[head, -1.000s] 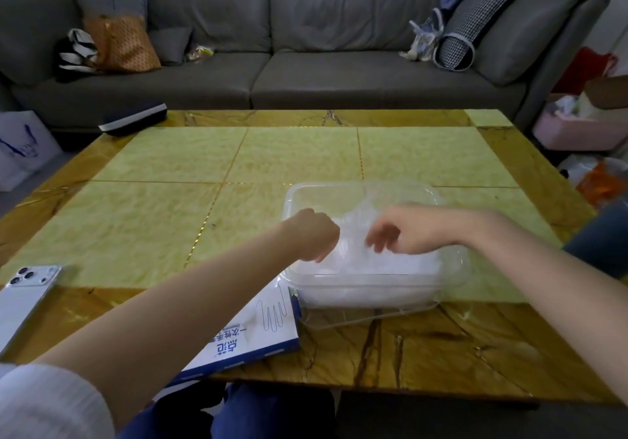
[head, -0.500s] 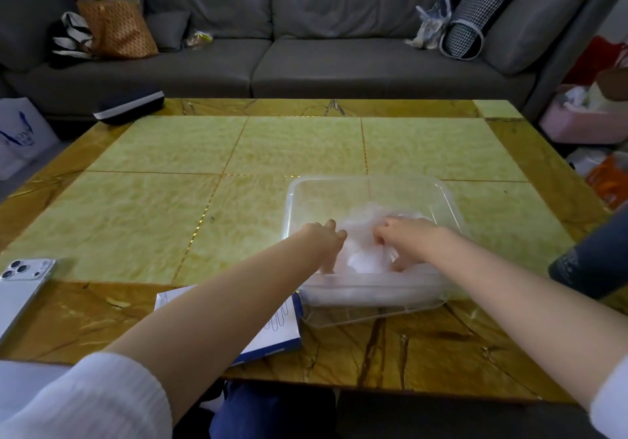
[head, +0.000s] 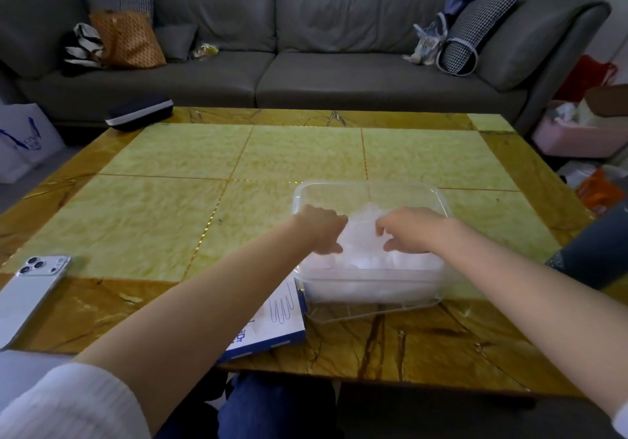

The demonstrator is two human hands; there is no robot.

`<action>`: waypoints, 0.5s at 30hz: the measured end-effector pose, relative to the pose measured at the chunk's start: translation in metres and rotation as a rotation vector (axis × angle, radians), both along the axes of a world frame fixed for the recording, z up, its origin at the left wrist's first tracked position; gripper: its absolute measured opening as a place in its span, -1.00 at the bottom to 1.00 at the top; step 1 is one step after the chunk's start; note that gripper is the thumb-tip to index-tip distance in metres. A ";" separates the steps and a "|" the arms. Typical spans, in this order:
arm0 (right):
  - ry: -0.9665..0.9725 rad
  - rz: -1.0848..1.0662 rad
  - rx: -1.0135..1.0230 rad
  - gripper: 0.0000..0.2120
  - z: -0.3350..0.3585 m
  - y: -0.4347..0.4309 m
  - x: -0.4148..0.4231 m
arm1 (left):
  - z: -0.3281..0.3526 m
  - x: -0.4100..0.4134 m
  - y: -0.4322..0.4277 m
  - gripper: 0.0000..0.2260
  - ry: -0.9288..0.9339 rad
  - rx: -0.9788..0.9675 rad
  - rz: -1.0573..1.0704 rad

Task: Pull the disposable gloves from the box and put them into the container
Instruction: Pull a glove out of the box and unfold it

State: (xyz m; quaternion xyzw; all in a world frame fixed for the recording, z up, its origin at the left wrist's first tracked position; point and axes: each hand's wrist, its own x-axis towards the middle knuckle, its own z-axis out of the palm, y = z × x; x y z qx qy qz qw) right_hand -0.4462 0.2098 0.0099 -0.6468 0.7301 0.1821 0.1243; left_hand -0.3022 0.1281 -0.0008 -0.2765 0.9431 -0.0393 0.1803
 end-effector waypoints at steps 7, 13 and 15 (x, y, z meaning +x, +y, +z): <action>-0.325 0.201 -0.657 -0.74 0.015 0.012 0.076 | 0.024 0.075 0.006 -0.71 0.725 -0.150 0.182; -0.463 0.498 -0.700 -0.73 -0.019 0.019 0.153 | -0.028 0.168 0.016 -0.71 0.501 -0.050 0.545; -0.406 0.515 -0.606 -0.70 -0.034 0.017 0.173 | -0.044 0.188 0.021 -0.73 0.478 0.053 0.612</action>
